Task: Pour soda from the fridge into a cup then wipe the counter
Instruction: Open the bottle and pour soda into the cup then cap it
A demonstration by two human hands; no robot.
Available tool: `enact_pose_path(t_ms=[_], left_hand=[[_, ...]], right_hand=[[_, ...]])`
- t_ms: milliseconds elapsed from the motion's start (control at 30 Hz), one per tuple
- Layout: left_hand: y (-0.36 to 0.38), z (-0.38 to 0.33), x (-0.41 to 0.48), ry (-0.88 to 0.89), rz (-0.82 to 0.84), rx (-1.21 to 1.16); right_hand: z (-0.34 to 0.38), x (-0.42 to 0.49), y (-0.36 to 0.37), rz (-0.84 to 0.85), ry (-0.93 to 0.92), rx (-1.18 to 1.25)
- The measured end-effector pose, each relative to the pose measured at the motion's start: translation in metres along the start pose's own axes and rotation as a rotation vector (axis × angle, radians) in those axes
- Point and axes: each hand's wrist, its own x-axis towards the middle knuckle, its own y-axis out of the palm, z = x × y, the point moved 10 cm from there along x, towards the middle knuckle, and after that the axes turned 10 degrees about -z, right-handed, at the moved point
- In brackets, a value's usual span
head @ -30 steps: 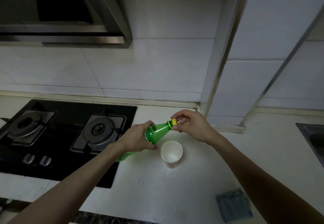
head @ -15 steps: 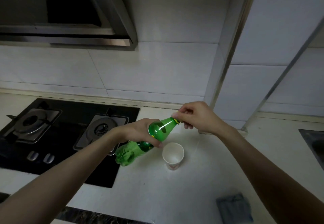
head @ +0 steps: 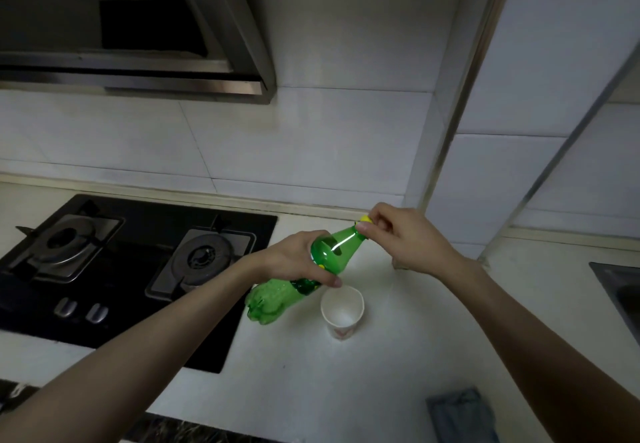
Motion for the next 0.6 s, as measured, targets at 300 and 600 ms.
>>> enact_pose_path(t_ms=[300, 600], left_hand=[[0.007, -0.017, 0.005, 0.09, 0.007, 0.054], [-0.002, -0.045, 0.009, 0.225, -0.245, 0.278]], right_hand=[[-0.007, -0.003, -0.02, -0.048, 0.084, -0.152], [-0.001, 0.005, -0.035, -0.19, 0.099, -0.401]])
